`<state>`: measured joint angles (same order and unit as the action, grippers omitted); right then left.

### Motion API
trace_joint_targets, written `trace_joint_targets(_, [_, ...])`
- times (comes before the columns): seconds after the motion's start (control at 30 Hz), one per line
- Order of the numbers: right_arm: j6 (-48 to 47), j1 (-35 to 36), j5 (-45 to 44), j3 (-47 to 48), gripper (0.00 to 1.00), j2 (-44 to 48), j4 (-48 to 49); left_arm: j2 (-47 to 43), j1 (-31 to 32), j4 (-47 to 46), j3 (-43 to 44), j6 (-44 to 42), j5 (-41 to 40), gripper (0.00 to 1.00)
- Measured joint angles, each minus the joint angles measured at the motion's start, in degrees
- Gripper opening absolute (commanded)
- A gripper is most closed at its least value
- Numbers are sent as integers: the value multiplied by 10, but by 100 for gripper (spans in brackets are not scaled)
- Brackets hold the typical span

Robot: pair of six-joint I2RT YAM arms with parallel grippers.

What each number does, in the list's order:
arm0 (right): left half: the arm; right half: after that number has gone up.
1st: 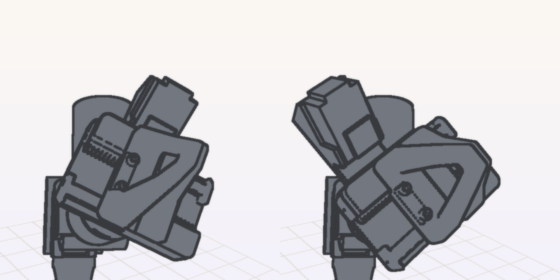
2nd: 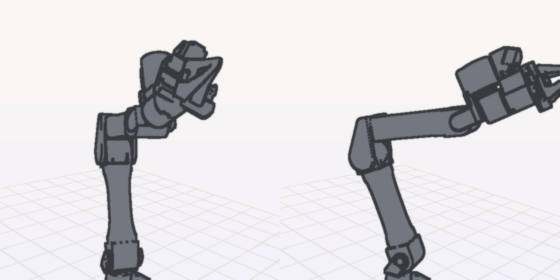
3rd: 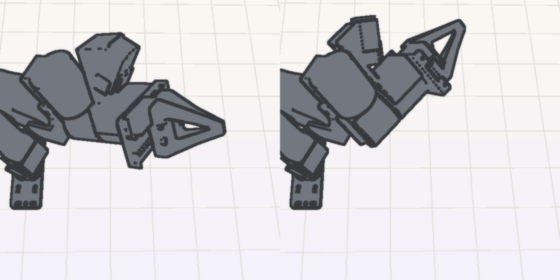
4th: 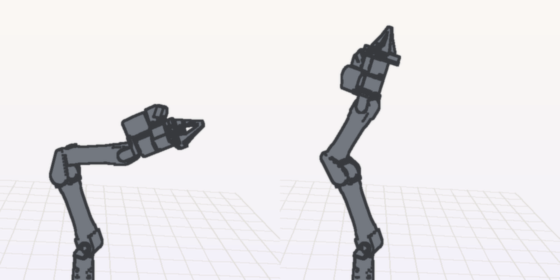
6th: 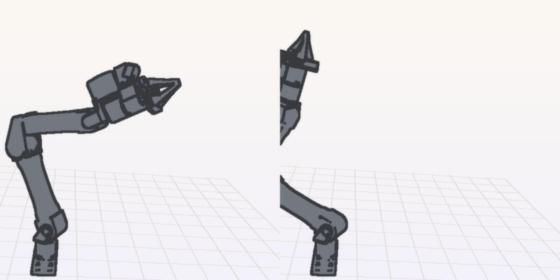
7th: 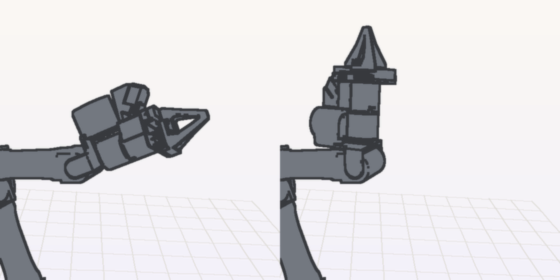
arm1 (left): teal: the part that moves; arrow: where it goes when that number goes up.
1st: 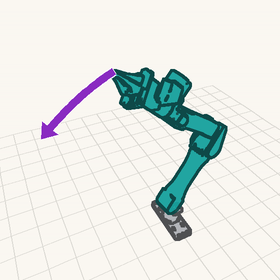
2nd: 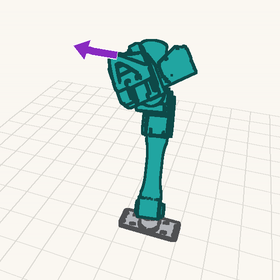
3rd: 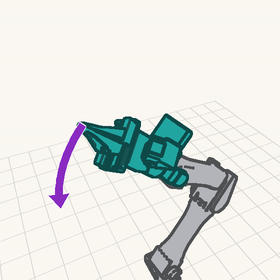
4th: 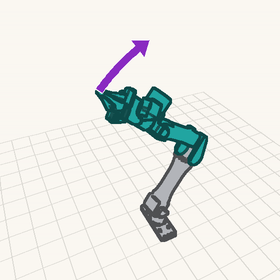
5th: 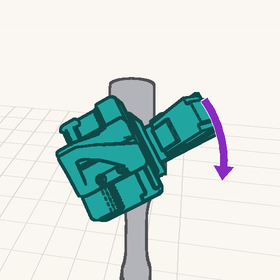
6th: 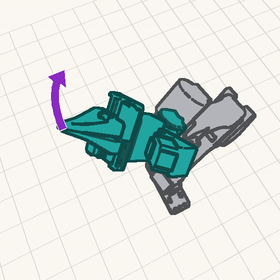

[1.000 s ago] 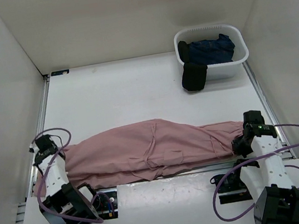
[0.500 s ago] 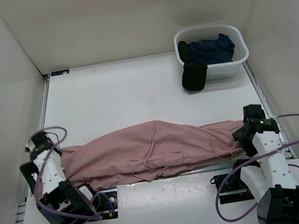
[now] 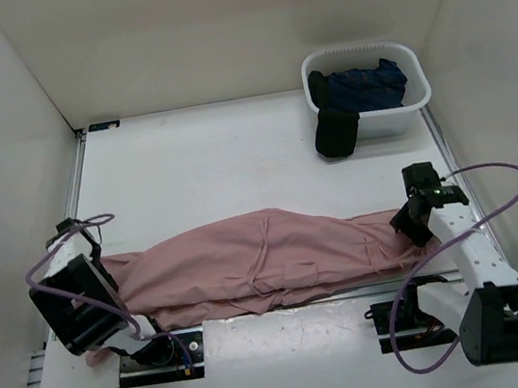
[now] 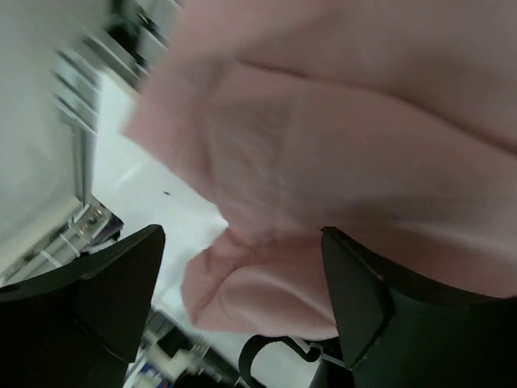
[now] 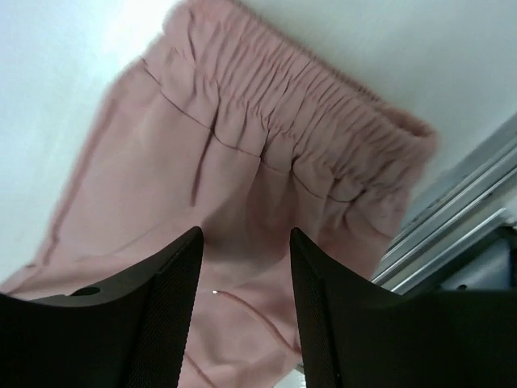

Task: Fold and stack the trousers
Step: Fold the trousers

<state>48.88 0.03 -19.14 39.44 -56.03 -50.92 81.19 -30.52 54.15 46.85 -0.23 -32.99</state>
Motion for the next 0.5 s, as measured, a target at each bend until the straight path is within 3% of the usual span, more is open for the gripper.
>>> trace_joint_targets(0.2, [-9,0,52,-60,50,-77,50,47,0,-57,-35,0,-20,96])
trace_joint_targets(0.5, [-15,-2,61,-74,46,-103,89,86,-10,-93,49,0,6,100])
